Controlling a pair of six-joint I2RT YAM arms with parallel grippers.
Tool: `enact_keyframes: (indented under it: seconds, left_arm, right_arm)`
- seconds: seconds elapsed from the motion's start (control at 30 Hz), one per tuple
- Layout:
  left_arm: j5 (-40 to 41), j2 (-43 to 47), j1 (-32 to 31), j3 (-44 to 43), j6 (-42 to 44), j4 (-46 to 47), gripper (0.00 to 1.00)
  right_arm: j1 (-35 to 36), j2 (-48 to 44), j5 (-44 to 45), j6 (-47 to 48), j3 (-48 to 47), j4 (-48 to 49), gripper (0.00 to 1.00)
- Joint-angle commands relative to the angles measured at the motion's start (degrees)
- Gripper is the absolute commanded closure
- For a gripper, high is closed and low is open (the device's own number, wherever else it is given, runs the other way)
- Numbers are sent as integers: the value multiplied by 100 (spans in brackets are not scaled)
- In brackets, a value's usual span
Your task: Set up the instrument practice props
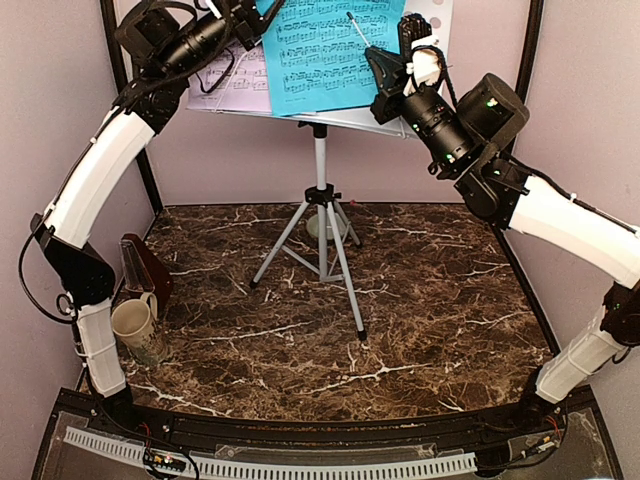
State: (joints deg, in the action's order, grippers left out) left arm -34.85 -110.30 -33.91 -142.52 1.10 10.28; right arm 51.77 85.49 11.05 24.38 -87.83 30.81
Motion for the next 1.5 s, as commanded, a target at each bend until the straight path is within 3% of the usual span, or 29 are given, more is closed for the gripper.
enact_keyframes:
  seconds: [0.0, 0.2, 0.53, 0.87, 0.9, 1.03, 1.07, 1.47]
  left_arm:
    - [27, -39, -17, -177, -365, -179, 95]
    - [-58, -103, -99, -201, -361, -281, 94]
    - [134, -253, -309, -367, -363, -272, 61]
    - [257, -224, -335, -581, -247, -430, 50]
    - [267, -187, -334, -584, -224, -449, 48]
    - [276, -109, -331, -573, -188, -520, 44]
    - [288, -98, -334, -571, -167, -546, 43]
    - [729, 519, -335, -187, 249, -980, 32]
  right_arm:
    - [9, -103, -391, 54, 25, 262, 100]
    - [9, -94, -462, 62, 3, 247, 100]
    - [9, -79, -527, 38, -6, 226, 100]
    - [8, -57, -406, -5, 8, 305, 100]
    - [9, -59, -343, -38, 31, 358, 99]
    - [9, -36, -162, -73, 87, 478, 68]
    - [9, -29, -146, -75, 76, 482, 64]
    - [12, -121, -113, -93, 126, 507, 62]
